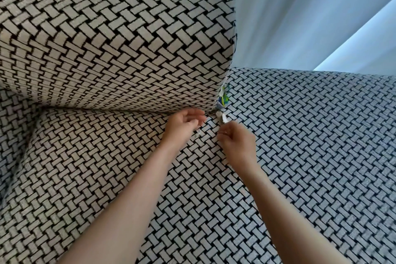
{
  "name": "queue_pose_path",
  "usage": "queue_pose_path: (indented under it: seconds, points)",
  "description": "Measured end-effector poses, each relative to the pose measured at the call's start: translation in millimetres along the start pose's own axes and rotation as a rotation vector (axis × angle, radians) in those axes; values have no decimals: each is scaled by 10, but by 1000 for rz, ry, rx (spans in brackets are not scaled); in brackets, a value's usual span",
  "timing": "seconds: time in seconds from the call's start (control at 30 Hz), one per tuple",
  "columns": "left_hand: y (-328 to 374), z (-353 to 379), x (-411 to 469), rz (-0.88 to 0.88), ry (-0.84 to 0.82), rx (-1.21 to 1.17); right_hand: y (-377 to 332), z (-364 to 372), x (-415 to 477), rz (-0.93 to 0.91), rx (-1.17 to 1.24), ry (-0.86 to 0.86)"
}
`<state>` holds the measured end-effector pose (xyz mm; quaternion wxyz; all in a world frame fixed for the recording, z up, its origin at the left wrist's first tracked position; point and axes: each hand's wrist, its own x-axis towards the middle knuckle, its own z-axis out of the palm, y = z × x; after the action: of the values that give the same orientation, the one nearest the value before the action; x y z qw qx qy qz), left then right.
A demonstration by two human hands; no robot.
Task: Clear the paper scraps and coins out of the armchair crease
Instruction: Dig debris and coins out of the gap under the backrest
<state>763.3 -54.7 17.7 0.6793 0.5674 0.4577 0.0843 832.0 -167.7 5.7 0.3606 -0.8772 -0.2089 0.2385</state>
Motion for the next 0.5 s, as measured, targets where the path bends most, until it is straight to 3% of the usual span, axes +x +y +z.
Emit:
queue_pose_path:
  seconds: [0.13,0.2,0.27,0.37,0.5]
  points:
    - [34,-14,27,4,5,39,21,-137,62,272,438,29]
    - [43,-20,27,-21,28,19,26,-196,117,396,544,3]
    - [42,-16,24,-18,51,37,4,-257,158,392,388,-9]
    - [31,40,10,10,15,112,-16,-291,138,238,148,-7]
    - [25,109,0,34,-24,158,23,-231,108,60,-397,-148]
